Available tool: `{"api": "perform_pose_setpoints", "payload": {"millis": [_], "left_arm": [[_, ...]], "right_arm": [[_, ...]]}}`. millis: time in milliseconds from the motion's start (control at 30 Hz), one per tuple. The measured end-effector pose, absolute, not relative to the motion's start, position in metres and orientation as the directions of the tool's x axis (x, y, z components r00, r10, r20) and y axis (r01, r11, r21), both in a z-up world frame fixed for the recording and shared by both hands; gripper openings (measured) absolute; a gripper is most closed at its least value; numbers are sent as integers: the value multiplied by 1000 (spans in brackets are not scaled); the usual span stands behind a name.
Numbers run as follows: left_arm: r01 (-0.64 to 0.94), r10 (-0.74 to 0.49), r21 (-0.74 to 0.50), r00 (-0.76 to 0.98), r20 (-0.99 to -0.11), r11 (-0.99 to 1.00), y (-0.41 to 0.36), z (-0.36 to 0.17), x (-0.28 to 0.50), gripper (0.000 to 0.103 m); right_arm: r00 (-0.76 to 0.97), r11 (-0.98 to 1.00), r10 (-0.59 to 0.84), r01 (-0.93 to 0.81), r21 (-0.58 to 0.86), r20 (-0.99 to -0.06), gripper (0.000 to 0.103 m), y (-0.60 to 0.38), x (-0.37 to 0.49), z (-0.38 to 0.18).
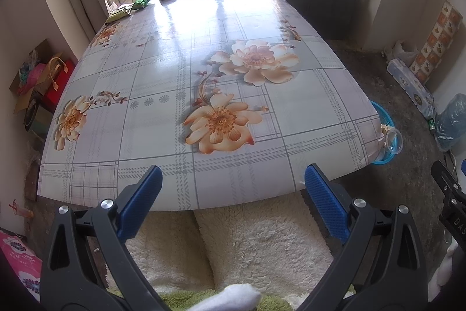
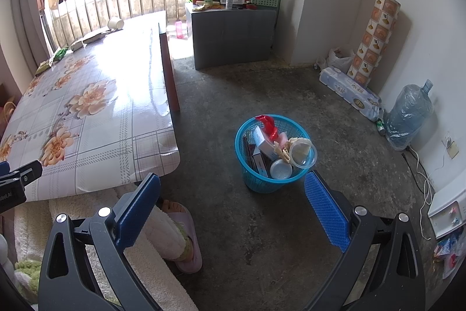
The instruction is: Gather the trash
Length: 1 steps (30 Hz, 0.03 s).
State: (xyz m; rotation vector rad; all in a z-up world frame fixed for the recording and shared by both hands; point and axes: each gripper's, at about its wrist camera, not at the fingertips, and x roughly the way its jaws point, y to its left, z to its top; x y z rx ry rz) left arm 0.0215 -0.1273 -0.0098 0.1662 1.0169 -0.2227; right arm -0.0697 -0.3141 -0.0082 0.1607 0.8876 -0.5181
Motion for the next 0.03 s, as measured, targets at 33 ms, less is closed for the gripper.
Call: {"api": "perform_pose_setpoints", "payload": {"millis": [33], "left_arm": [[259, -106, 34, 507, -856, 965, -127, -10, 21, 94]], "right_arm": [[518, 866, -365, 495, -77, -774, 96, -314, -70, -8]]}}
